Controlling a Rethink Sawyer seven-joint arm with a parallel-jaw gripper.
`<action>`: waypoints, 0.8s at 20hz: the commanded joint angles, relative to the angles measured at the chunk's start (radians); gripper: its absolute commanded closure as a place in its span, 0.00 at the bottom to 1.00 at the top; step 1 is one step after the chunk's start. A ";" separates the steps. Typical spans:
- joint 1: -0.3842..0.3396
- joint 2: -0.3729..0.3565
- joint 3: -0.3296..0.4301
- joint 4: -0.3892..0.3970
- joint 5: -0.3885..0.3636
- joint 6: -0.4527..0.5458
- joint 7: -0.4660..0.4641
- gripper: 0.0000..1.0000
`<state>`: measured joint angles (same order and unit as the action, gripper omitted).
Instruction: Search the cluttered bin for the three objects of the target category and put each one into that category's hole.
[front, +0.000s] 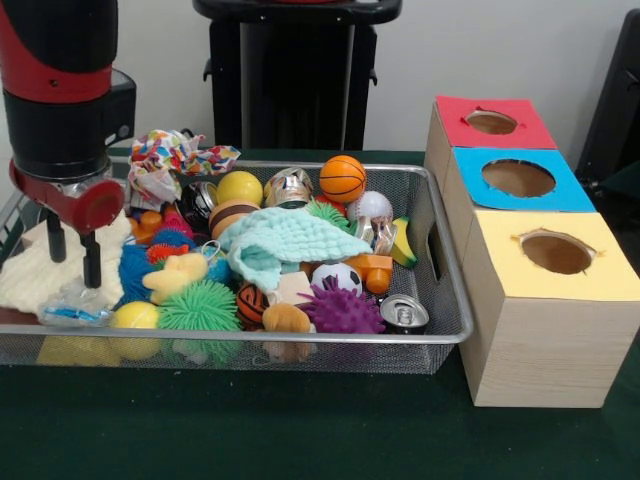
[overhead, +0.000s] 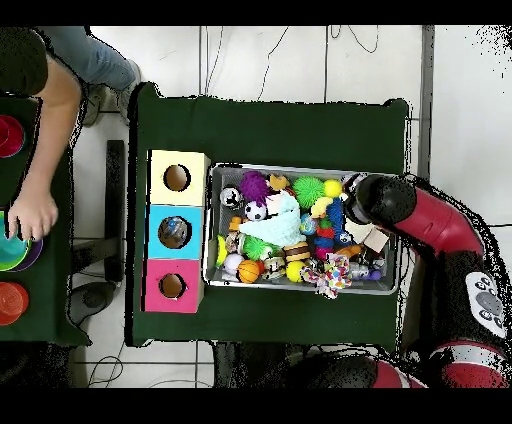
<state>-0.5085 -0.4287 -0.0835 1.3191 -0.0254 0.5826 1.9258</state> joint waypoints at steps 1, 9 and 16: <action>0.010 0.018 0.061 -0.086 0.056 0.105 0.117 0.00; 0.026 0.037 0.049 -0.066 0.069 0.064 0.142 0.00; 0.023 0.047 0.057 -0.012 0.071 -0.015 0.144 0.00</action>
<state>-0.4871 -0.4279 -0.0834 1.2429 0.0204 0.6042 1.9258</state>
